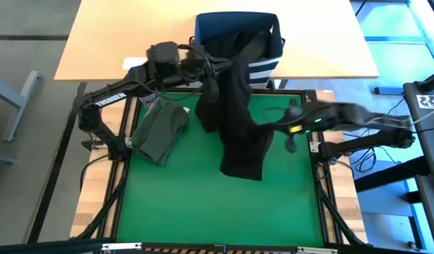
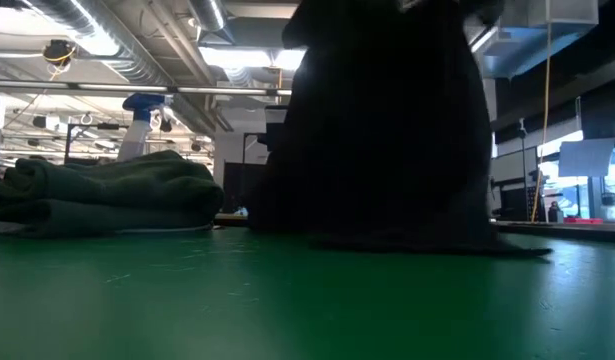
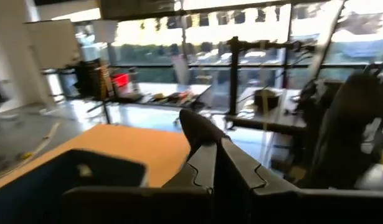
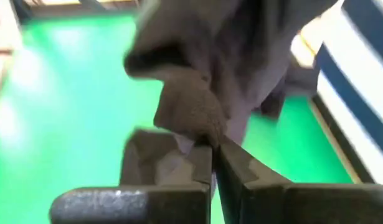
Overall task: Fold Laundry from Bin
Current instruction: Fold the black shirt
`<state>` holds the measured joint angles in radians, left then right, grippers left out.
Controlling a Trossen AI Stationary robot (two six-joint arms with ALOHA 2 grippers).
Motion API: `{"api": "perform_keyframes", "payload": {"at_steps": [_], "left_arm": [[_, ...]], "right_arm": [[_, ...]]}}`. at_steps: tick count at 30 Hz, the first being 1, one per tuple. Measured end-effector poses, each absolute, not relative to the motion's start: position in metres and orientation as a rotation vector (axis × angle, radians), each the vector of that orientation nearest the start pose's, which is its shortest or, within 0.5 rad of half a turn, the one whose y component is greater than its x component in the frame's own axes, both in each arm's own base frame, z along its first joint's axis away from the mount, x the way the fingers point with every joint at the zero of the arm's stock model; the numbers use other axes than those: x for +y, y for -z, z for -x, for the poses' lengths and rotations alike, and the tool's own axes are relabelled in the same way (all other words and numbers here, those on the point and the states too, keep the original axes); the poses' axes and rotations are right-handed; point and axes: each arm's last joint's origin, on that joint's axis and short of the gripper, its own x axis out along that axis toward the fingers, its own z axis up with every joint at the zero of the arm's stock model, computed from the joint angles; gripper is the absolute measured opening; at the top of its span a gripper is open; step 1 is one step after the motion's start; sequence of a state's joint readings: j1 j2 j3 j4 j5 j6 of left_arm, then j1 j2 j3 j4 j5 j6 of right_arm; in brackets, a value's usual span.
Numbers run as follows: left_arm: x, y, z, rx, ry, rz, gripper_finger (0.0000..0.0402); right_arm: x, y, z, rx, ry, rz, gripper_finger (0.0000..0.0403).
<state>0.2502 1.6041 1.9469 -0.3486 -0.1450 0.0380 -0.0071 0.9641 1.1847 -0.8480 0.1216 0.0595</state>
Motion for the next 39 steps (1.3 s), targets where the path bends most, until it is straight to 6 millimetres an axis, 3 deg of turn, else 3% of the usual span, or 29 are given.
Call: {"api": "perform_keyframes", "payload": {"at_steps": [5, 9, 20, 27, 32, 39], "left_arm": [[0.072, -0.508, -0.302, 0.108, -0.521, -0.011, 0.0007], [0.058, -0.499, -0.293, 0.218, -0.588, 0.053, 0.0007], [0.026, -0.434, -0.294, 0.718, -0.615, 0.274, 0.0007], [0.014, -0.399, -0.304, 0.858, -0.511, 0.324, 0.0007], [0.019, -0.397, -0.304, 0.871, -0.49, 0.34, 0.0028], [0.03, -0.402, -0.299, 0.908, -0.356, 0.411, 0.0123]], "right_arm": [[-0.003, -0.43, -0.14, 0.471, 0.082, -0.024, 0.0006], [-0.001, -0.45, -0.125, 0.39, 0.013, -0.002, 0.0003], [0.0, -0.433, -0.124, 0.548, -0.021, 0.024, 0.0004], [0.0, -0.418, -0.135, 0.611, -0.039, 0.077, 0.0004], [0.0, -0.416, -0.135, 0.612, -0.041, 0.086, 0.0003], [-0.001, -0.416, -0.136, 0.61, -0.038, 0.101, 0.0004]]}}
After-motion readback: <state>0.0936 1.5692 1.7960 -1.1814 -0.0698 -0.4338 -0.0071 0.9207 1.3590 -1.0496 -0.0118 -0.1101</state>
